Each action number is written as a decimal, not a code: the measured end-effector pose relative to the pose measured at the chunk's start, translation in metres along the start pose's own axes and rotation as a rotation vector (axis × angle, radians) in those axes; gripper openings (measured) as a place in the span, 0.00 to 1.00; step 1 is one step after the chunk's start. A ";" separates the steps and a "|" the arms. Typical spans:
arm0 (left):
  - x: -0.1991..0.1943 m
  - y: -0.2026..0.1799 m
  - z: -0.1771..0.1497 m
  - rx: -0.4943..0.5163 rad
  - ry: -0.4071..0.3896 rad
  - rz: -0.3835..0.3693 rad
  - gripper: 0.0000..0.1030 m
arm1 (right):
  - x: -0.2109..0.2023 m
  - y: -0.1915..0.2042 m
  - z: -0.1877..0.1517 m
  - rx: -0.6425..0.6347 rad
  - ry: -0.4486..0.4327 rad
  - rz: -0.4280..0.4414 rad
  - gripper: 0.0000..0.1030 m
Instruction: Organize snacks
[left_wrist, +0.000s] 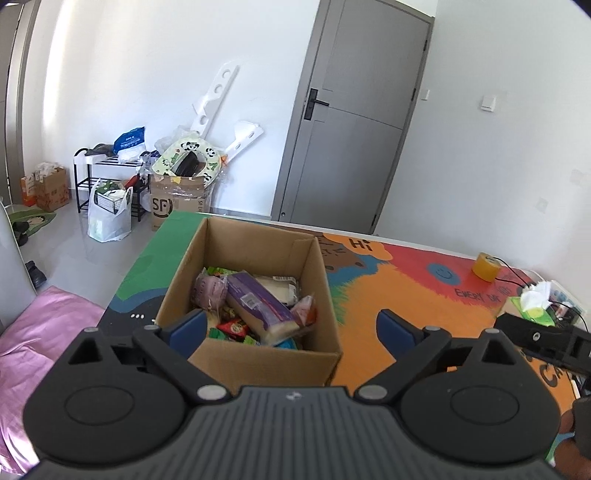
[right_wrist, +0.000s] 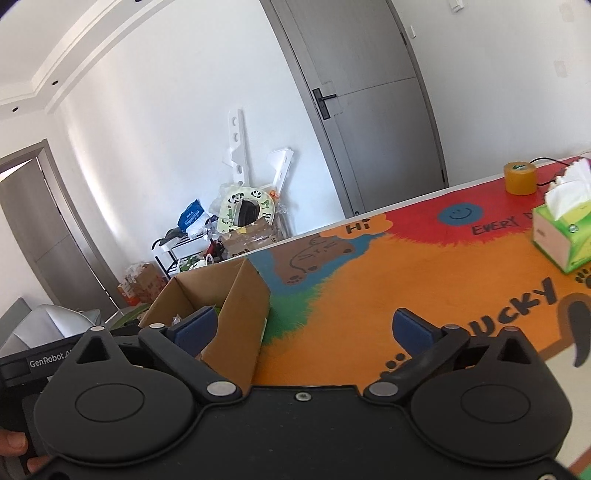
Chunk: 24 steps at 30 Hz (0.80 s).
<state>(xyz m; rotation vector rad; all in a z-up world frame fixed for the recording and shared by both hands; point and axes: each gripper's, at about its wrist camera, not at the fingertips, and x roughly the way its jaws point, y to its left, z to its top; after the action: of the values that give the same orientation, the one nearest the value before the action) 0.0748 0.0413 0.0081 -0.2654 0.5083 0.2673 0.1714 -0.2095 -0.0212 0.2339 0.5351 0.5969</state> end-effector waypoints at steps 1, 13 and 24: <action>-0.003 -0.001 -0.001 0.004 -0.004 0.001 0.95 | -0.005 -0.001 0.000 -0.005 -0.005 -0.001 1.00; -0.039 -0.018 -0.012 0.086 0.010 -0.017 0.95 | -0.053 -0.006 -0.007 -0.027 -0.005 -0.024 1.00; -0.076 -0.025 -0.015 0.138 -0.026 -0.059 0.97 | -0.084 -0.005 -0.003 -0.057 -0.002 -0.060 1.00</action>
<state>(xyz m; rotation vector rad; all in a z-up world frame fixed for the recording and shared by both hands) 0.0123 -0.0009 0.0383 -0.1422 0.4899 0.1771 0.1137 -0.2627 0.0087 0.1645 0.5204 0.5522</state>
